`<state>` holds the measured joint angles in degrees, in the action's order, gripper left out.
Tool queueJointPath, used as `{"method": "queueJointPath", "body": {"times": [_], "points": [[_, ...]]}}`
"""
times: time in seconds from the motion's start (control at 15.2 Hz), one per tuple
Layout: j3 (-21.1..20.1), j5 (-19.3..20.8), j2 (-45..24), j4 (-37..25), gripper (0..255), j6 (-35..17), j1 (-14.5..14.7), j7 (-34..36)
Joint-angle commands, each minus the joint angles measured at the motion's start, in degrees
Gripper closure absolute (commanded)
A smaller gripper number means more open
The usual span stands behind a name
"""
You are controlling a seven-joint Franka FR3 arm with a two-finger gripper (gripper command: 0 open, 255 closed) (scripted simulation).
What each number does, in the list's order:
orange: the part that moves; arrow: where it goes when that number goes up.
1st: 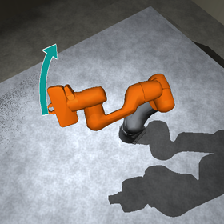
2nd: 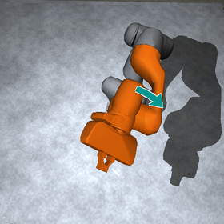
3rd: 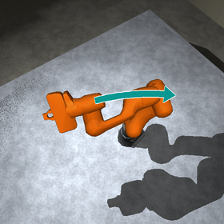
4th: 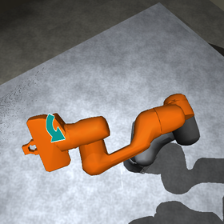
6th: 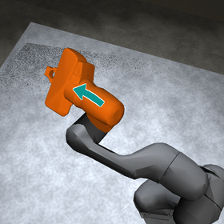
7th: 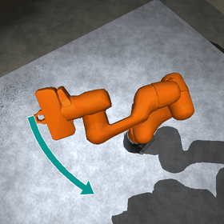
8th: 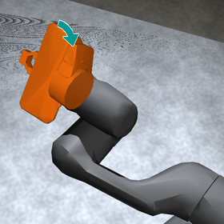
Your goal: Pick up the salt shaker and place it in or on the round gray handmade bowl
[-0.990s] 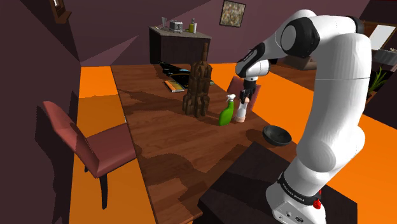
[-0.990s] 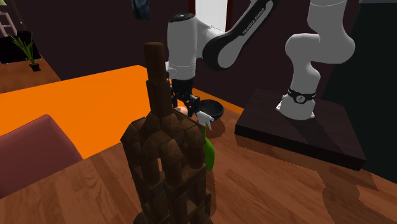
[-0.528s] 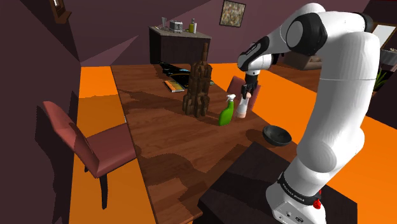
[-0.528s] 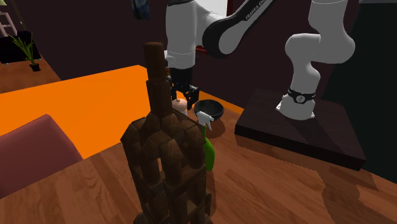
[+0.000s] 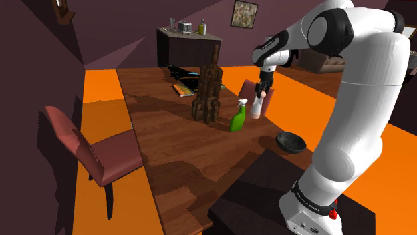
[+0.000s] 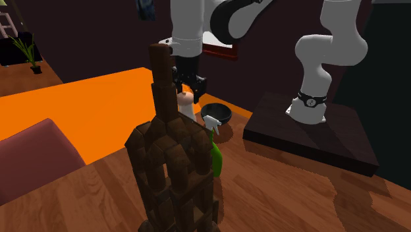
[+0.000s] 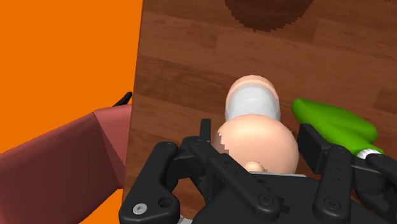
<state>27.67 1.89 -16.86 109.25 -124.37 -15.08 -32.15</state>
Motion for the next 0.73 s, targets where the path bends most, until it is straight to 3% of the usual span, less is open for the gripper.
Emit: {"method": "queueJointPath", "body": {"times": [0.0,0.53,0.66], "points": [[0.11,0.28,0.63,-0.79,255,1.38,0.13,0.05],[0.49,1.34,3.09,-3.82,255,6.64,0.54,0.15],[1.43,3.28,7.06,0.23,255,6.05,0.52,-0.19]]}}
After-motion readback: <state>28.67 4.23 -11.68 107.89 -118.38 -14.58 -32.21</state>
